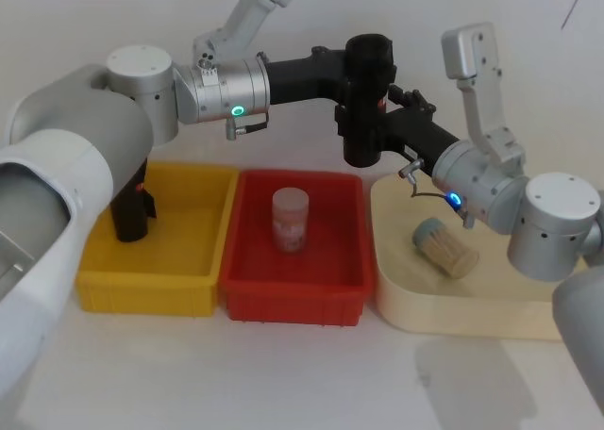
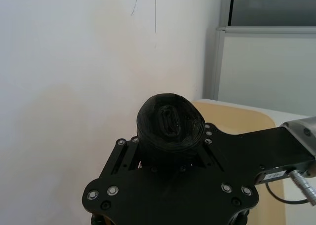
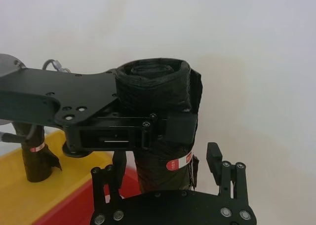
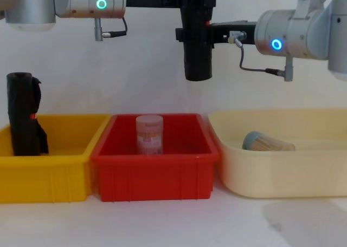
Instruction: Pick up the garbage bag with the one hand and transfer it to the other hand.
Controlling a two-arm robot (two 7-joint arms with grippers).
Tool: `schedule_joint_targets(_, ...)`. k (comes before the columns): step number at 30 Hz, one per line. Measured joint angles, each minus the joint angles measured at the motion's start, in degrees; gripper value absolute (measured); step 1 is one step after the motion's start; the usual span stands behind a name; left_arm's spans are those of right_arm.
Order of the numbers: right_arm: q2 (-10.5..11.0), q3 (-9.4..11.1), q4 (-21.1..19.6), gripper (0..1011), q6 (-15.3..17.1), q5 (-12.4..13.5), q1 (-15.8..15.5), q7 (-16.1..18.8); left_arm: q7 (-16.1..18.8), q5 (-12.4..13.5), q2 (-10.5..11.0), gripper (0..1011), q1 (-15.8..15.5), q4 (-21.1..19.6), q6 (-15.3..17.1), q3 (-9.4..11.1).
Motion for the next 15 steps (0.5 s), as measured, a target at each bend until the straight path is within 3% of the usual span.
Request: schedule_joint_targets(15,-1.9,0.2,4.3,977,-2.4,-0.6,1.8,-1.2,0.0,0.0,0.0,348,0.0,0.0,0.0,0.0)
